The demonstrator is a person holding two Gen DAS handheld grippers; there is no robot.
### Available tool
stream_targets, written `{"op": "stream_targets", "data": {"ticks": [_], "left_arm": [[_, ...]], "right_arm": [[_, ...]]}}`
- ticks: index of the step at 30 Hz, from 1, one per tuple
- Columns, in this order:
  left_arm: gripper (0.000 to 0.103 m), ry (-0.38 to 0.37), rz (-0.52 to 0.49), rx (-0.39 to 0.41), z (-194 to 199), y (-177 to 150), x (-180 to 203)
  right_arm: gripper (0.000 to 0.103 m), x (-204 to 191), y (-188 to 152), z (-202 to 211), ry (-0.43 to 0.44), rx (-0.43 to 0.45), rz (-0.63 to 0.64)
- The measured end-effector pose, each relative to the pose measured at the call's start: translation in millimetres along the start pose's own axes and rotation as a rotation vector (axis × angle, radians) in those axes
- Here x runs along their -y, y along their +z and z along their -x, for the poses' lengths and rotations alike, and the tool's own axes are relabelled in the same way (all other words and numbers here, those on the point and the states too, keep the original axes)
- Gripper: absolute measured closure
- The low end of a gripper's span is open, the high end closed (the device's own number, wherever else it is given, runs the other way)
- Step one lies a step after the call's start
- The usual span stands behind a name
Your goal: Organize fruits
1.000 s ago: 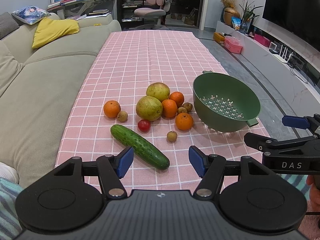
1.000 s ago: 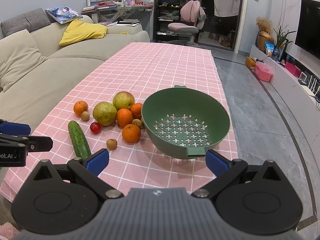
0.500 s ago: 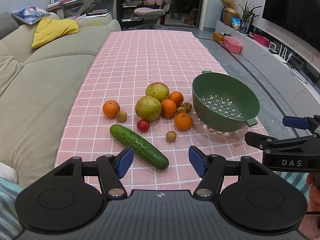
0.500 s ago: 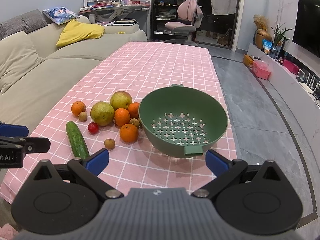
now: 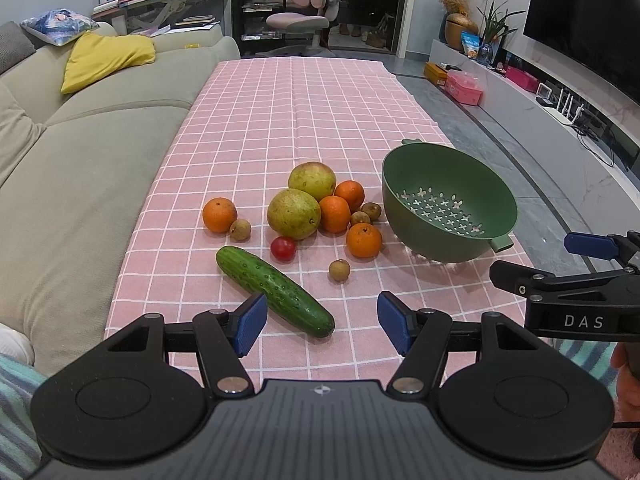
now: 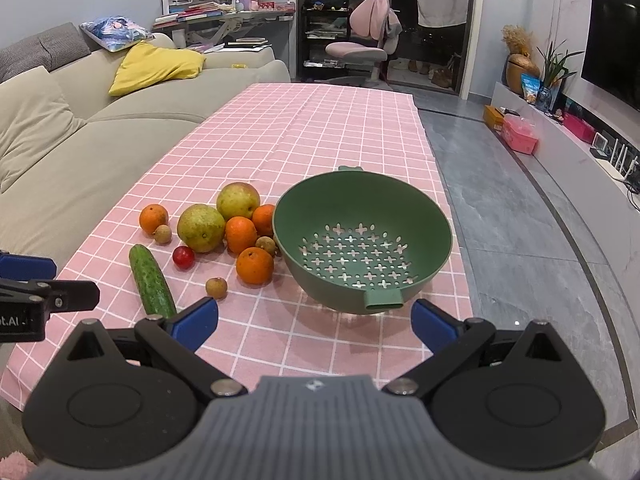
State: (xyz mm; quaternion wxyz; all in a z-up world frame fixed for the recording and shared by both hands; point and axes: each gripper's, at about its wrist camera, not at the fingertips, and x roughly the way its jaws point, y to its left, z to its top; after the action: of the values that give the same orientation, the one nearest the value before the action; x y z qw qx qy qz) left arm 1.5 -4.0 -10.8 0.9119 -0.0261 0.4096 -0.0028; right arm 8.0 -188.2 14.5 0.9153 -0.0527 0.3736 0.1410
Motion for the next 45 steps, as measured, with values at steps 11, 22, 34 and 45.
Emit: {"op": "stream_targets", "data": {"ticks": [11,22,34,45], "left_arm": [[0.028,-0.004,-0.002,-0.012,1,1,0],[0.028,-0.023,0.008,-0.018,0,2,-1],[0.035,-0.068,0.087,-0.049,-17,6,-9],[0.046,-0.009,0.282,-0.13,-70,9,-37]], "right_arm": [[0.004,2,0,-2,0.001,-0.007,-0.013],[0.004,3,-1,-6,0.002,-0.019,-0.015],[0.015,3,0,-27,0.056,-0.049,-0.02],[0.047,-21,2,-60,0.188,-0.055,0.068]]}}
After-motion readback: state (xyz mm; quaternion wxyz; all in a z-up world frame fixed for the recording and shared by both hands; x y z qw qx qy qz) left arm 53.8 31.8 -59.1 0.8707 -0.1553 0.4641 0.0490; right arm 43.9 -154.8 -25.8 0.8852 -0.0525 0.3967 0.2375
